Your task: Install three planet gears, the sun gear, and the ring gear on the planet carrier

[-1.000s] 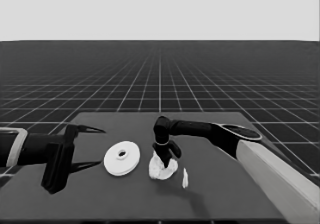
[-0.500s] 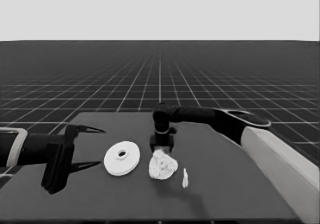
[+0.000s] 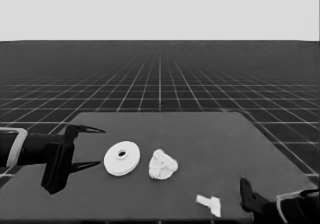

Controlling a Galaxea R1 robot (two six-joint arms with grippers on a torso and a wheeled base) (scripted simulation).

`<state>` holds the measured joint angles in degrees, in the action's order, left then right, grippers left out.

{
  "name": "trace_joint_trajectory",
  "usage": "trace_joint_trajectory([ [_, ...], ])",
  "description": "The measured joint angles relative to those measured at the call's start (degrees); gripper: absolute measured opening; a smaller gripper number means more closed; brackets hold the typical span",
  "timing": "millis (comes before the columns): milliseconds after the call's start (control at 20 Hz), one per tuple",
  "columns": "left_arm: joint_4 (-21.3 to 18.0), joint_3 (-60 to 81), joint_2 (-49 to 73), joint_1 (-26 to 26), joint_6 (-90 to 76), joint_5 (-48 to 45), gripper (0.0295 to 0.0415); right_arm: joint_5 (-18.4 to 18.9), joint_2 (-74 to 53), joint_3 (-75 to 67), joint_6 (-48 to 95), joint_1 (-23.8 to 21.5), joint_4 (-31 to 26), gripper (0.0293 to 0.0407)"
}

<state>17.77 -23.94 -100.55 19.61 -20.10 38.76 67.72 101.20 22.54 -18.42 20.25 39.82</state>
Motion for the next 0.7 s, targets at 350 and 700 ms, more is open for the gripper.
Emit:
trace_joint_trajectory([
  [350, -9.96, -58.44, -45.43, -14.96, 80.10, 48.19, 0.0385, -0.11, -0.40, -0.37, 0.31, 0.08, 0.15, 0.0385],
  [700, -4.78, -69.68, -49.46, -25.06, 76.98, 42.54, 0.0385, -0.11, -0.40, -0.38, 0.31, 0.08, 0.16, 0.0385],
])
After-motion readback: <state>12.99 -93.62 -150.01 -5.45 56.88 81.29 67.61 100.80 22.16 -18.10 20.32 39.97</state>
